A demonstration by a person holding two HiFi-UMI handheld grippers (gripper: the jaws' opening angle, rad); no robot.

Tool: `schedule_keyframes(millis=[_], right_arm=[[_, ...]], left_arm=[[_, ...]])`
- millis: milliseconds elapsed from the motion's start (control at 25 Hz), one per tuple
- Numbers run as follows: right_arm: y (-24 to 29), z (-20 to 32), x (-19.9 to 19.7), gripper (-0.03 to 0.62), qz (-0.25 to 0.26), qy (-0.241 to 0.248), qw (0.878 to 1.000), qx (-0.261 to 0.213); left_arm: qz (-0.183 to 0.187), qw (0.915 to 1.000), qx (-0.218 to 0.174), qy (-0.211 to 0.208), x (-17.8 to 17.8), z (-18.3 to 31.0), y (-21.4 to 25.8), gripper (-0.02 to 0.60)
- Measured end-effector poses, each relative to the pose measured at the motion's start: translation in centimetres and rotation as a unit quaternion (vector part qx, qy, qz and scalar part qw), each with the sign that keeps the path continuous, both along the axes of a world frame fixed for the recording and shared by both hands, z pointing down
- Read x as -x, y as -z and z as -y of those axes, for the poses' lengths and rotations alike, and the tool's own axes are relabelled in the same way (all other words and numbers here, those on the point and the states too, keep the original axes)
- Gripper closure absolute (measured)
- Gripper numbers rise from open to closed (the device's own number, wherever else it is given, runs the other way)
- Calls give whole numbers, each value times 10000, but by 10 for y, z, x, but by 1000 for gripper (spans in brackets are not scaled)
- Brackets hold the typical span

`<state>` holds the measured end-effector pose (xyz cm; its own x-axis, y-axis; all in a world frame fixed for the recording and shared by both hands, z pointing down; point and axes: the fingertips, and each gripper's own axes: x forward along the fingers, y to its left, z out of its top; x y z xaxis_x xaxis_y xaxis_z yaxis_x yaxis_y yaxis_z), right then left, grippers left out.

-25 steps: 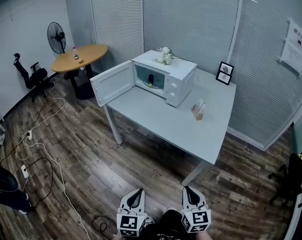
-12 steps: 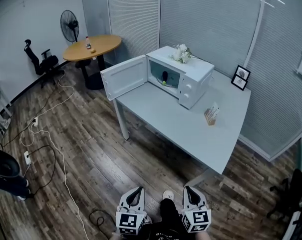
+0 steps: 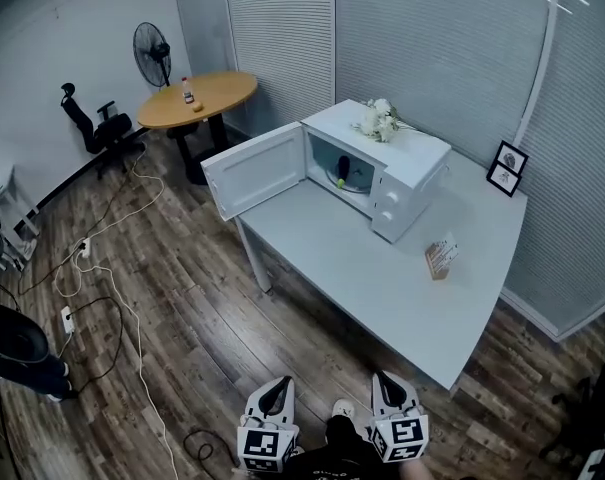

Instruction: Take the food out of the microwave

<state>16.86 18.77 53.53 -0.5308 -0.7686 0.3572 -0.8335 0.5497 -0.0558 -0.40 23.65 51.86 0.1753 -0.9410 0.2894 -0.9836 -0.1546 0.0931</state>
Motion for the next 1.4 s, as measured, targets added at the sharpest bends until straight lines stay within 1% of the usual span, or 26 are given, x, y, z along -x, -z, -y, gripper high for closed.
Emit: schedule_keyframes(millis=[320,640,800,1160,1400], right_arm=[[4,78,-5,589,123,288,9995,-18],[6,136,-24,589,148,490,9987,-36],[6,152,-32,589,177,508,9985,-33],[3,163,-40,589,274,403,9988,63],[11,187,-30,589,402,229,9989,-15]], left_arm=[[0,9998,107,151,-20,74,3,574],[-62,9993,197,296,-46,123,-3,574],[-99,9992,214,316,-56,139,-7,574],[-80,9998,200,37,-75,168,-7,574],[-103,9995,282,-136,-73,194,-18,574]])
